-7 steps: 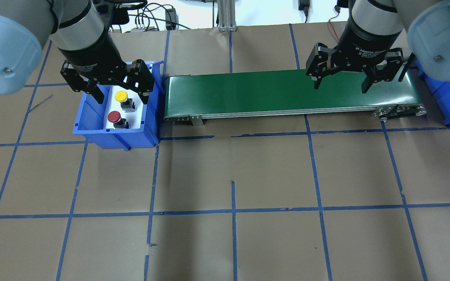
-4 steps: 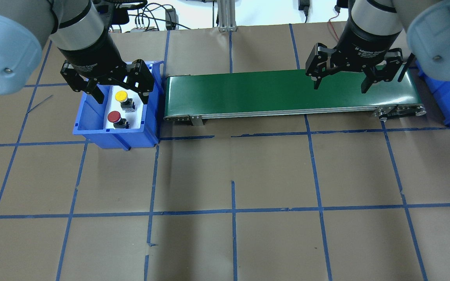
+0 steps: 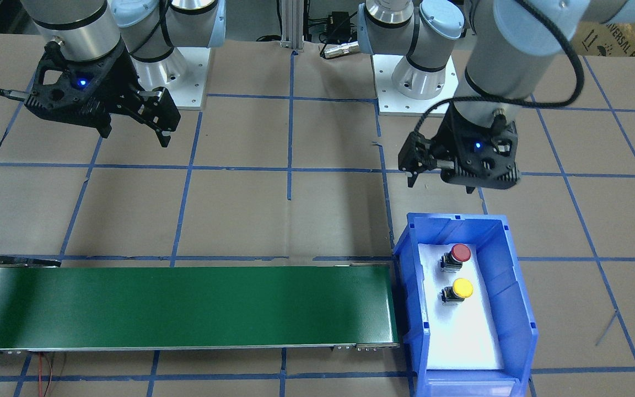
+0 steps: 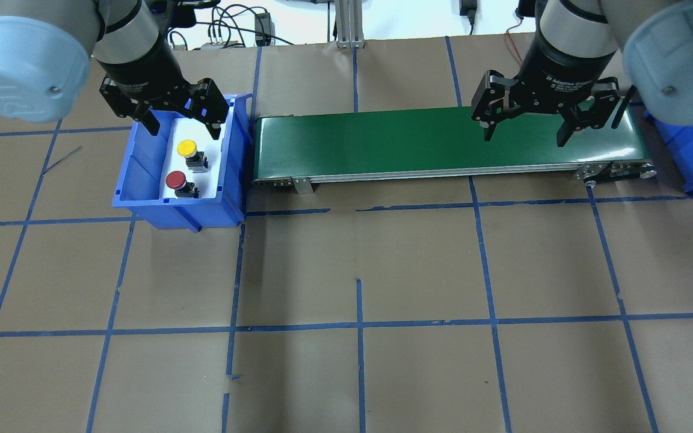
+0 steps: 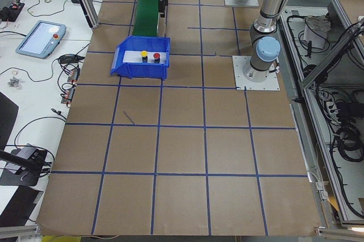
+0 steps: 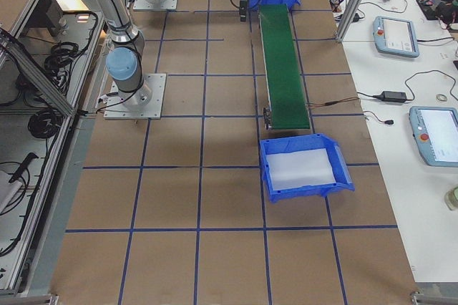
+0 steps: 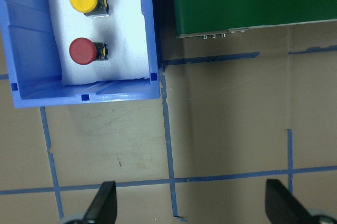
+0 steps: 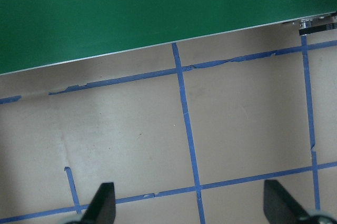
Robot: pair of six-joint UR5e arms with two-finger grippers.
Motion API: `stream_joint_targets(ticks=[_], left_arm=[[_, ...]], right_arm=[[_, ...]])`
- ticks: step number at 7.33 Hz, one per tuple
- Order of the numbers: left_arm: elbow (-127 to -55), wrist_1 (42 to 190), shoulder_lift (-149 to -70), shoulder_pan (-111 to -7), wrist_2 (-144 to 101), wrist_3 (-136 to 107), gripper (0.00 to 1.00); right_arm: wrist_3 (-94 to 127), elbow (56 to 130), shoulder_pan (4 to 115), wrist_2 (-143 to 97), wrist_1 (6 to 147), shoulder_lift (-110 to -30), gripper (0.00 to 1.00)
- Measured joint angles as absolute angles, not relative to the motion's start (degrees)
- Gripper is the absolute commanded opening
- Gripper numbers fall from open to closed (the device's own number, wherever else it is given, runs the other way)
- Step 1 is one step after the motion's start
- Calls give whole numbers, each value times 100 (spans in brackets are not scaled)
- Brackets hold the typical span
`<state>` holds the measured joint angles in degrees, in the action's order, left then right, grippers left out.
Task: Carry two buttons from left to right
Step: 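Lower the left gripper into the blue bin onto the yellow button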
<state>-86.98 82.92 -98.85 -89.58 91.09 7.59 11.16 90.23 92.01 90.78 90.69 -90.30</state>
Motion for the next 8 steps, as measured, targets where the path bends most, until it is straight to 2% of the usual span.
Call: stream_joint_targets(ticks=[4, 7, 8], left_arm=[[-8554, 7135, -11162, -8265, 9105, 1775, 97], [-8614, 6841, -11684, -8179, 9051, 1823, 93], [-8682, 6764, -11756, -8176, 9043, 1800, 87]], right_arm=[[1116, 9116, 9202, 9108, 9062, -9010, 100], [1116, 9131, 9202, 9108, 9062, -9009, 100], [1116, 9131, 9202, 9106, 9062, -9009, 100]])
